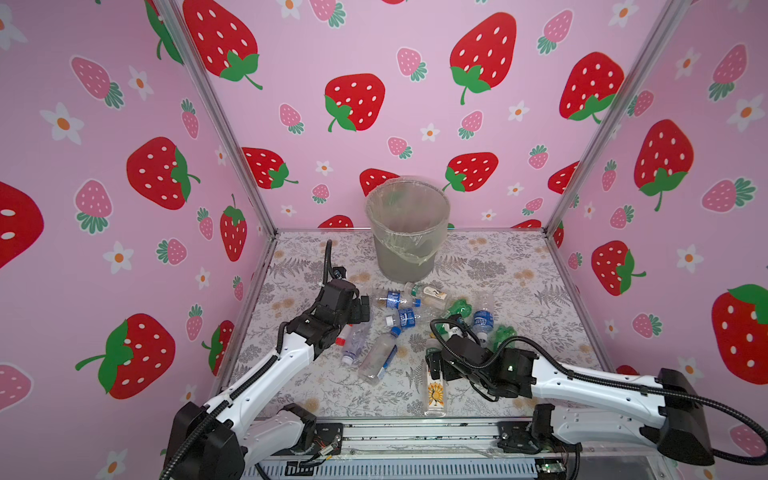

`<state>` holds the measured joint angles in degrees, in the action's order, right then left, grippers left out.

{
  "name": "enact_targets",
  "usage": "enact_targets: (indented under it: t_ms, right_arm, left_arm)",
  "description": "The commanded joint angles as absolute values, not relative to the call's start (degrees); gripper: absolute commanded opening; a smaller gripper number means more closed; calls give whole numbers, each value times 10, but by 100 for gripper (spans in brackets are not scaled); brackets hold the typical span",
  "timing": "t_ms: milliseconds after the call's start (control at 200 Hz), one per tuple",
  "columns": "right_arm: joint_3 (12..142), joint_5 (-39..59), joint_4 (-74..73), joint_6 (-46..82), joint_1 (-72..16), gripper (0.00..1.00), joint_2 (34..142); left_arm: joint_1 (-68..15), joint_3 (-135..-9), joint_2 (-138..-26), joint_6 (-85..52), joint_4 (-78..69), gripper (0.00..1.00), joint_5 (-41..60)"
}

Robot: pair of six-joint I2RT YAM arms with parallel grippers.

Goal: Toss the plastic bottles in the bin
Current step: 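Grasp the clear green-labelled bottle with the right gripper while the left arm advances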

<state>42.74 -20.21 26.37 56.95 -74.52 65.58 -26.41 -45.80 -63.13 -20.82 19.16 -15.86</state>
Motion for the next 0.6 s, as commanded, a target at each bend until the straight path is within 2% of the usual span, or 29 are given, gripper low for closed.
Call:
enact_targets:
  t_ms: [0,205,595]
  right_arm:
    - [418,-220,271,650,-768,99,683]
    - [384,-207,234,697,-783,99,709]
    - [387,-190,201,689,-787,91,751]
  left_arm:
    - [-267,-457,-613,-236,214,99,-158]
    - [-267,-465,-613,-252,237,99,-150]
    - [-267,-444,-611,-254,238,99,-156]
